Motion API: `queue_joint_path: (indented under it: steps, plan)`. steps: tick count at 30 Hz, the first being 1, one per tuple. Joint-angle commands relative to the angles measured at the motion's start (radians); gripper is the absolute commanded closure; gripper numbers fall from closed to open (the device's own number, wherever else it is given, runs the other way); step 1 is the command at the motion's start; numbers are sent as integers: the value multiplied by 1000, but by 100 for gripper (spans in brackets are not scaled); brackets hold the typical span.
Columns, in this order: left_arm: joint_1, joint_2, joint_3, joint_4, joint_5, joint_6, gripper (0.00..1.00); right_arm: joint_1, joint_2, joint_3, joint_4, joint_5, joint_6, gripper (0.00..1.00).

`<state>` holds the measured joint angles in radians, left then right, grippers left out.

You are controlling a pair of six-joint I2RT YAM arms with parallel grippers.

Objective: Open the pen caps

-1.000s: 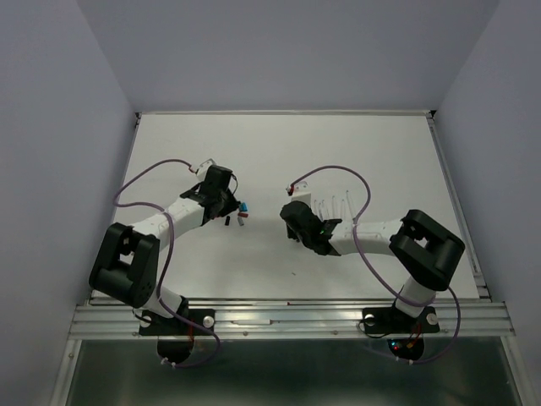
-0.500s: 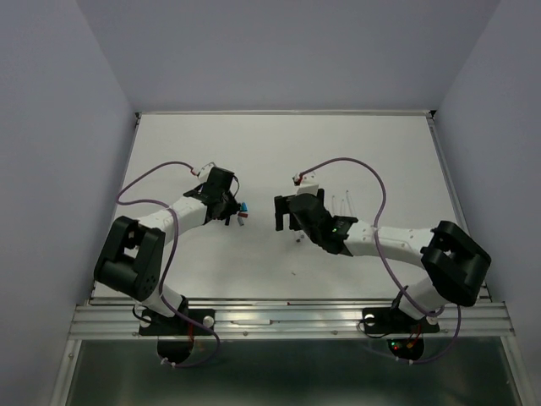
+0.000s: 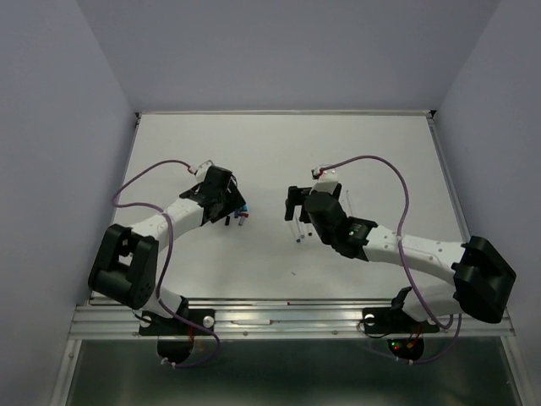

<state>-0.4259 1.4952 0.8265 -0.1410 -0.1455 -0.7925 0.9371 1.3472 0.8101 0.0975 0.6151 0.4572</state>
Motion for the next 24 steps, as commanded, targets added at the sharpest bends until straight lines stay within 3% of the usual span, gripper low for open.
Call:
queue_joint_path:
  steps: [1, 3, 6, 13, 24]
  plan:
    - [-8, -160, 74, -23, -81, 42, 14, -15, -39, -25, -2, 181, 60, 0]
    - [-8, -241, 97, -49, -173, 53, 2, -87, -59, -29, -69, 172, 122, 0]
    - [-8, -366, 128, -80, -323, 70, 1, -231, -108, -61, -154, 57, 239, 0]
    - [-2, -565, 86, -68, -566, 84, 1, -513, -315, -147, -203, 123, 235, 0]
    - [3, -569, 56, -111, -643, 59, 1, -546, -428, -112, -346, 259, 239, 0]
